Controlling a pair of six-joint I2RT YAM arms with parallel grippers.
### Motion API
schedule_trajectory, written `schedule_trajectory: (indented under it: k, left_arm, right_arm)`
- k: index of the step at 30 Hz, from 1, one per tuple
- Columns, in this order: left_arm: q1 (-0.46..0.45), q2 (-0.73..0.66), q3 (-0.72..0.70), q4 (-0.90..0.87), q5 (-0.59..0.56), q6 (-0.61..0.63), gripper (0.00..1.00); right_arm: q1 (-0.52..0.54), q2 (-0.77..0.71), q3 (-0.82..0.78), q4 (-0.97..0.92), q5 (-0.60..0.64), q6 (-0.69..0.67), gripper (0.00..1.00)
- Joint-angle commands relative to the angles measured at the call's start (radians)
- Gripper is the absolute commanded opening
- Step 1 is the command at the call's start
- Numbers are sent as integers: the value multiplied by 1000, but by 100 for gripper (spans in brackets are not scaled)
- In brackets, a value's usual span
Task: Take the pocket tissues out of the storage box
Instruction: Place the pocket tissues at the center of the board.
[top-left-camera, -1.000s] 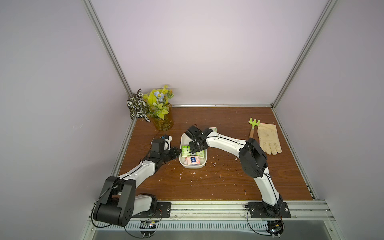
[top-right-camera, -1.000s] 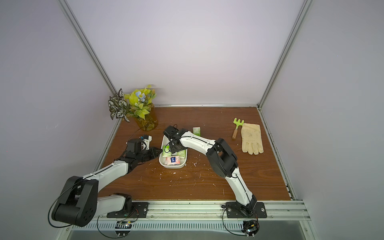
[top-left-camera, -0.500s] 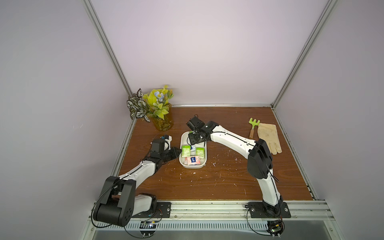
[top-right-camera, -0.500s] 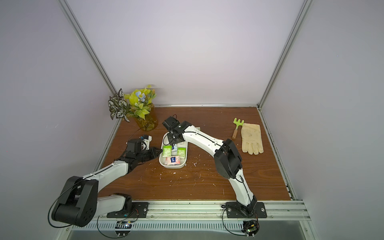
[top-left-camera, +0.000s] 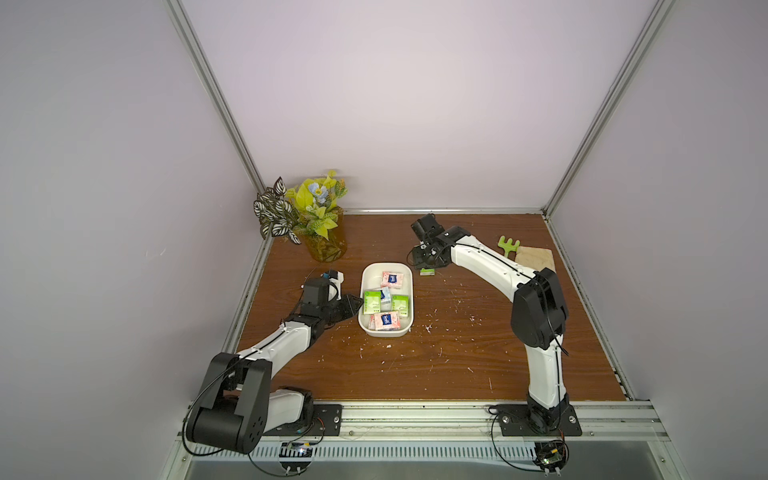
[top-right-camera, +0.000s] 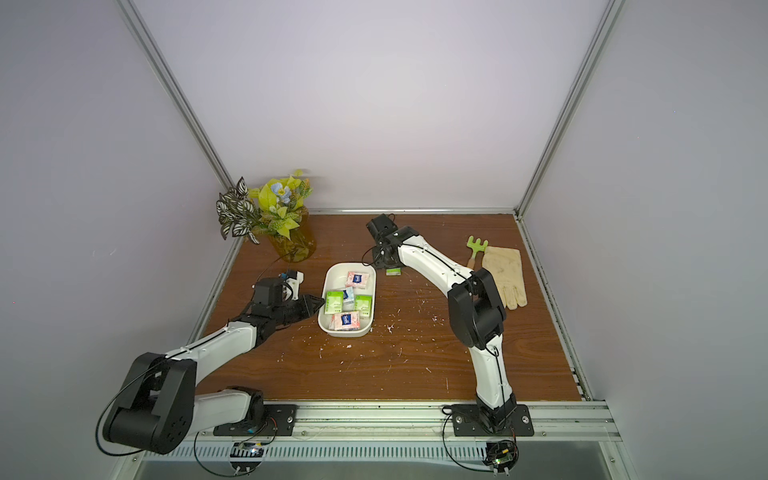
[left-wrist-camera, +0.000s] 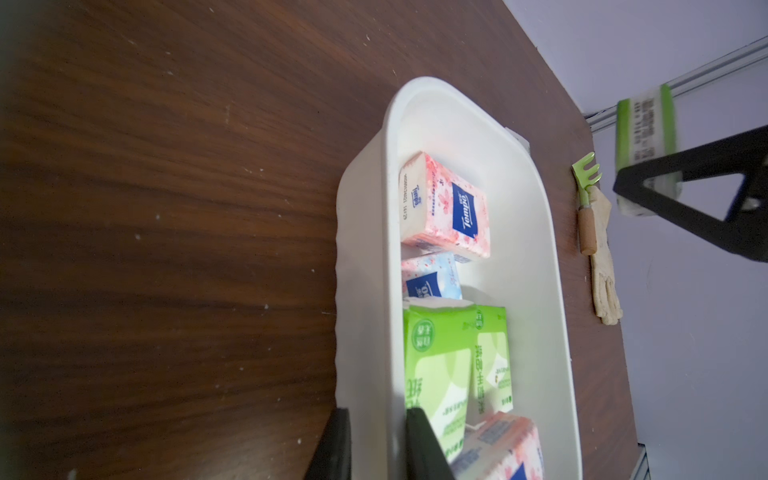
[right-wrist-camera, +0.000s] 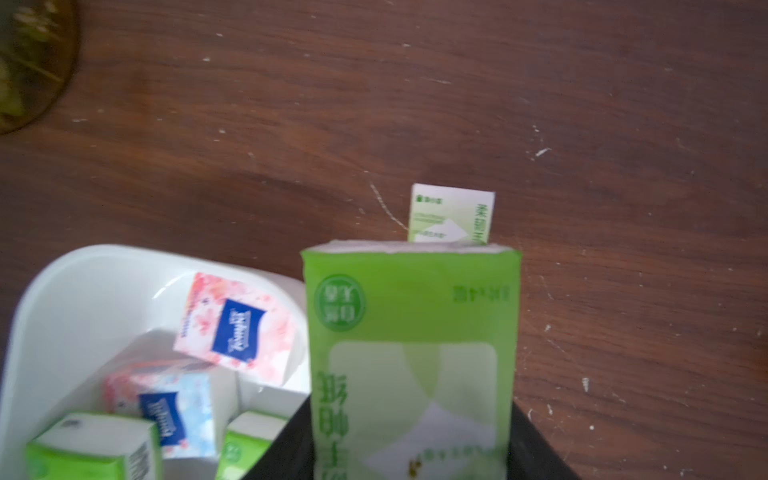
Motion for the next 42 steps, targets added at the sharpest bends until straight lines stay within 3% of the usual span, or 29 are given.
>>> schedule_trajectory:
  k: [1, 20, 42]
  left_arm:
    - [-7, -18, -9, -10, -22, 8, 20]
    - [-7, -35, -2, -26, -30, 11, 20]
    - [-7, -33, 2, -36, -32, 14, 20]
  right_arm:
    - [-35, -35, -17, 45, 10, -17, 56]
    - [-178, 65, -100, 123, -28, -38, 56]
    - [-191, 102, -169, 151, -48, -44, 60]
